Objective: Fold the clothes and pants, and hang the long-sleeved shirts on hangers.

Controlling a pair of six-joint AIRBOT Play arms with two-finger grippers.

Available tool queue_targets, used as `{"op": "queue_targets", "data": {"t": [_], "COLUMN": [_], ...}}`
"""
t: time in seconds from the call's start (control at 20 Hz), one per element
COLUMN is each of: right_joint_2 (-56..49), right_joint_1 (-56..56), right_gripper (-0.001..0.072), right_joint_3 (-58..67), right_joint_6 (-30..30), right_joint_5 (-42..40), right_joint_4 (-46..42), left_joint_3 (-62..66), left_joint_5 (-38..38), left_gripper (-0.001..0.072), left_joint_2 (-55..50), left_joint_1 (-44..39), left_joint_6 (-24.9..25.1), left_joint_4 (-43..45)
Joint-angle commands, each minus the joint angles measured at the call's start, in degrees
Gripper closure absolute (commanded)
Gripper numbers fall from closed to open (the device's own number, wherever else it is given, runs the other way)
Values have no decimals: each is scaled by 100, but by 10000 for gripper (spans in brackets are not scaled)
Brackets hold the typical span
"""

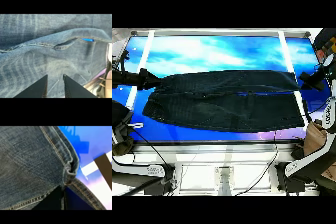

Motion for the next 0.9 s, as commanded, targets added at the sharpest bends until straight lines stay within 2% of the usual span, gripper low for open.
{"op": "queue_targets", "data": {"t": [0.0,0.05,0.1,0.25,0.3,0.35,0.4,0.5,0.6,0.75,0.85], "right_joint_2": [-2,0,0,2,2,4,4,103,337,896,1392], "right_joint_1": [31,31,31,31,31,31,31,35,35,28,28], "right_gripper": [551,430,364,366,378,472,695,700,701,701,701], "right_joint_3": [-92,-72,-39,240,415,643,868,1099,901,153,-566], "right_joint_6": [26,26,22,11,11,-44,-55,-531,-560,-841,-1082], "right_joint_5": [-98,-140,-160,-428,-509,-562,-555,-527,-374,-210,-492], "right_joint_4": [116,125,157,184,258,426,627,1143,1311,1528,1845], "left_joint_3": [0,0,0,0,0,0,0,-4,-22,-509,-1176], "left_joint_5": [46,72,120,415,551,603,586,361,302,348,463], "left_gripper": [484,484,484,485,493,613,682,684,685,685,684], "left_joint_2": [-4,-4,-4,-4,-4,-4,-2,20,162,673,1154], "left_joint_1": [7,7,7,0,0,0,0,0,63,452,927], "left_joint_6": [0,2,2,271,354,485,645,815,855,785,636], "left_joint_4": [7,7,7,2,0,0,2,7,291,479,479]}}
